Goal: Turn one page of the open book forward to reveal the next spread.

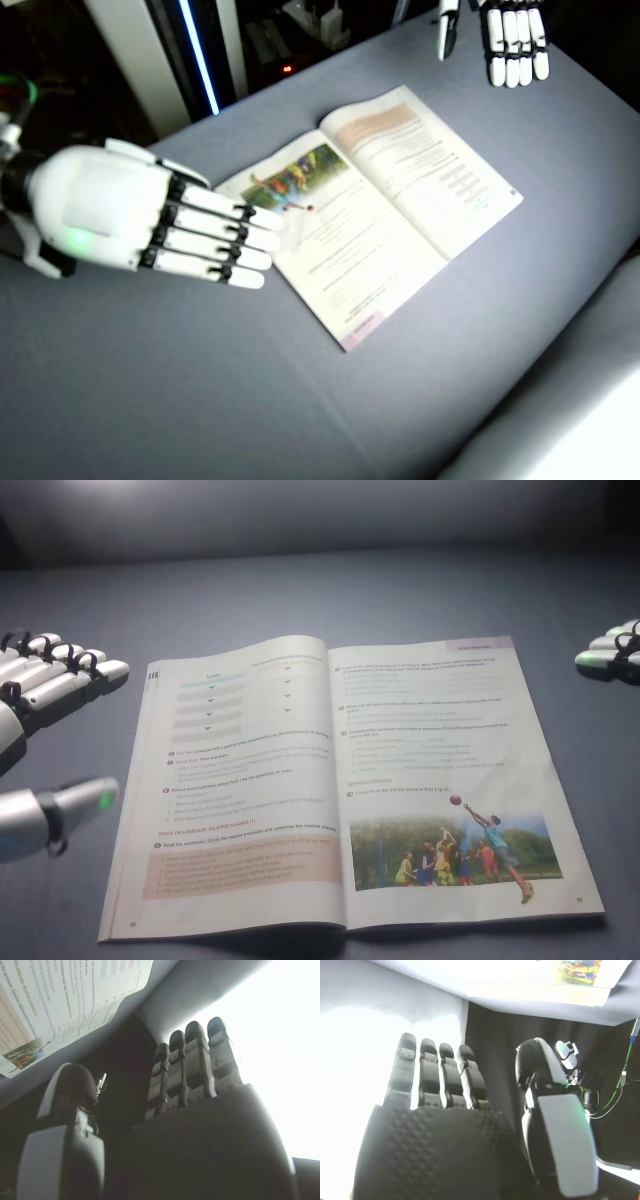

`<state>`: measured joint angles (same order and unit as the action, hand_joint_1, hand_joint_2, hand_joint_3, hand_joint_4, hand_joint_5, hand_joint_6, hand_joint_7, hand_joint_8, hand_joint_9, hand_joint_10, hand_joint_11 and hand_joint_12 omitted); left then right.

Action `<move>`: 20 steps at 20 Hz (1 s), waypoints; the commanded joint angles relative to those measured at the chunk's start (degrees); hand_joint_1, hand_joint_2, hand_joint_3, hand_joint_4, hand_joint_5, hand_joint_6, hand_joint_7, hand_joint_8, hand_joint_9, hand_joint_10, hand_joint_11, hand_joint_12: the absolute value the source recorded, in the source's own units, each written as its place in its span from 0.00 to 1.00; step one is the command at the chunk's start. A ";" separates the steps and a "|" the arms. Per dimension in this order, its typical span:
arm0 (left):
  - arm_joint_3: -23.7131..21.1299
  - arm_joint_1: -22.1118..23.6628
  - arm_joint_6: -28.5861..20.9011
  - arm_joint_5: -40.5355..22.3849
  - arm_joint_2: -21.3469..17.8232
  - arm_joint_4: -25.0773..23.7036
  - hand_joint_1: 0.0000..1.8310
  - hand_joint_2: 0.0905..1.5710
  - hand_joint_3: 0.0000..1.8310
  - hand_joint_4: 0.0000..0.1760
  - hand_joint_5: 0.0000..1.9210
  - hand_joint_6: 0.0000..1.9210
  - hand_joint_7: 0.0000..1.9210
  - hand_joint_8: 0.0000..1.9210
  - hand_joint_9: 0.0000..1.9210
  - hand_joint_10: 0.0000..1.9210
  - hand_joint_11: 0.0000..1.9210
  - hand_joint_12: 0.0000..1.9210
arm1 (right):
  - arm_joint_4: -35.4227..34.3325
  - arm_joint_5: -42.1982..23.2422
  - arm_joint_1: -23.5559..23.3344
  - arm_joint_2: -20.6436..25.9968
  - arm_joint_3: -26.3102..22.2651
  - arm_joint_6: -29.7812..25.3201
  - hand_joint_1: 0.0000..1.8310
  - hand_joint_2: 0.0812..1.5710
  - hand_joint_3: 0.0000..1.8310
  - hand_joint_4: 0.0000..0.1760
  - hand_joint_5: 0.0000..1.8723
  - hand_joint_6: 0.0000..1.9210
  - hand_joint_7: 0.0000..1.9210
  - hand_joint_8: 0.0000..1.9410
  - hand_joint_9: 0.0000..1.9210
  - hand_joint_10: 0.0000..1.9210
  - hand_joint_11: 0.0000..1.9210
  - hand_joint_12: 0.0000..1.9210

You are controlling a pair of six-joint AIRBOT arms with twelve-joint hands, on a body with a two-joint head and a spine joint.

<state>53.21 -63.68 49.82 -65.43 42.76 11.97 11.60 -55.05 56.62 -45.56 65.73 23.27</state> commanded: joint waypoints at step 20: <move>1.01 0.69 -0.59 -6.64 0.75 0.24 0.00 0.89 0.00 0.00 0.08 0.00 0.06 0.00 0.05 0.00 0.03 0.00 | 37.46 18.36 -14.57 -10.12 8.74 -20.10 0.00 0.81 0.00 0.00 0.02 0.00 0.03 0.00 0.00 0.00 0.00 0.00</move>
<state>53.82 -63.66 49.43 -65.21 43.42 11.66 51.90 -32.95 42.24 -56.05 74.70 2.90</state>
